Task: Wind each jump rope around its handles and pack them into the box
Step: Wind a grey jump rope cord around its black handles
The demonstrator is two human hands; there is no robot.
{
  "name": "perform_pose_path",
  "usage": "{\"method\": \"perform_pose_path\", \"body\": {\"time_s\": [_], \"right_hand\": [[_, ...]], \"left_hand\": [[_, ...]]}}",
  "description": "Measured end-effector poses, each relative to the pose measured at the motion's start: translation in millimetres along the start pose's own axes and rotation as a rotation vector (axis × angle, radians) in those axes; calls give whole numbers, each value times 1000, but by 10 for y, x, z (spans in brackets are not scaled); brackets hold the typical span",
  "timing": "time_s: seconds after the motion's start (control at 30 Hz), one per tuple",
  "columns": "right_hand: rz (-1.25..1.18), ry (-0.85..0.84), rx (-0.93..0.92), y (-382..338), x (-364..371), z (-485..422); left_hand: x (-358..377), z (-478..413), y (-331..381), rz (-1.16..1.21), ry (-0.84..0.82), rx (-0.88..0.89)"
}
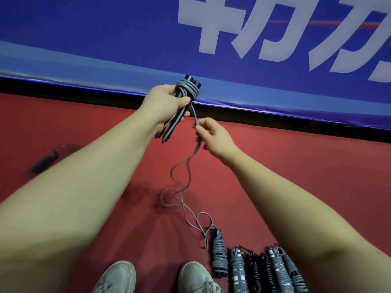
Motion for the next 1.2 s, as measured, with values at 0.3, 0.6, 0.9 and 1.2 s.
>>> {"method": "perform_pose_path", "body": {"time_s": [0.3,0.6,0.9,1.2], "right_hand": [[538,291,-151,-254,-70,-38],[427,-38,301,313,-123,-208],[533,90,-258,51,-179,-26],[525,-64,39,-241,23,-39]], "left_hand": [[-158,-5,-15,-55,54,50],[-295,-13,-67,-115,48,64],[-498,-56,-119,82,125,-59],[-703,-94,-282,-388,167,88]]}}
Point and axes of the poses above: each hand's wrist, its own z-axis away from the middle knuckle, its own x-axis out of the palm, y = z × x, the point moved 7 cm from there along -z, towards the middle knuckle, and after that the axes turned 7 degrees about x, right-handed, at the moved point
